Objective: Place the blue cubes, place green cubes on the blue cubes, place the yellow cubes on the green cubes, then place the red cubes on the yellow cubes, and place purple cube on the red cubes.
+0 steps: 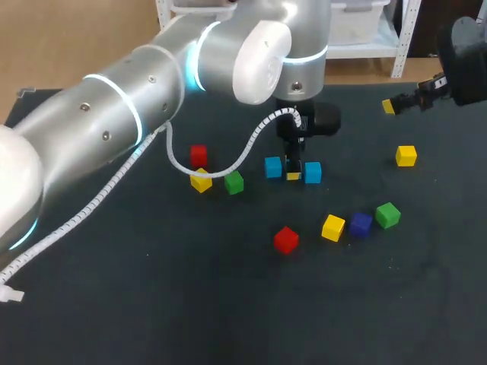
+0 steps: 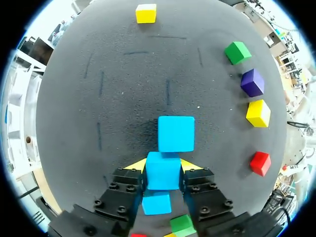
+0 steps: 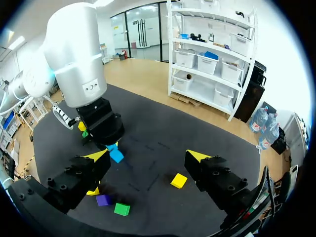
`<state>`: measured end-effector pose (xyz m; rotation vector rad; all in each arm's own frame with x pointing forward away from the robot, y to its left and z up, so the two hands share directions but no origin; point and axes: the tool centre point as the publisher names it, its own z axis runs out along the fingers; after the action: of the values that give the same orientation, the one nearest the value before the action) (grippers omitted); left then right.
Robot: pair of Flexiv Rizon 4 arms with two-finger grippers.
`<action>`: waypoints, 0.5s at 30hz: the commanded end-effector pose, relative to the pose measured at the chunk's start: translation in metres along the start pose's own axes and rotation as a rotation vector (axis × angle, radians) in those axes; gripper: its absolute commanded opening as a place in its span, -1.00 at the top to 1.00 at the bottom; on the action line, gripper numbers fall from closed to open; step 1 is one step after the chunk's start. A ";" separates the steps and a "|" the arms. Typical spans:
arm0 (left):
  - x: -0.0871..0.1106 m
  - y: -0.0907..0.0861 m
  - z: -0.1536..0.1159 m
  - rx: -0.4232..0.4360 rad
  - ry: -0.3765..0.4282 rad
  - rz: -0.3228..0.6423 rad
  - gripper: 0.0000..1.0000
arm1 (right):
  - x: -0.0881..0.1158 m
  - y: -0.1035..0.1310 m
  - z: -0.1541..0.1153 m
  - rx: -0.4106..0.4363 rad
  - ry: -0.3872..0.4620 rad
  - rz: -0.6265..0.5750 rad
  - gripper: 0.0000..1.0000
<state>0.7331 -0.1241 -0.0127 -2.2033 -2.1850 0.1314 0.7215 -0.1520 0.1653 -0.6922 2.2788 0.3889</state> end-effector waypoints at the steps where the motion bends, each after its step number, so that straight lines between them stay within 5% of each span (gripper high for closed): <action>1: 0.007 -0.008 0.002 -0.029 -0.017 -0.001 1.00 | 0.001 0.002 0.000 0.008 -0.002 0.001 -1.00; 15: 0.005 -0.008 0.000 -0.024 -0.012 0.027 1.00 | 0.001 0.002 0.000 0.008 -0.002 0.001 -1.00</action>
<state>0.7272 -0.1201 -0.0117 -2.2471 -2.1768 0.1205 0.7215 -0.1520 0.1653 -0.6921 2.2788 0.3889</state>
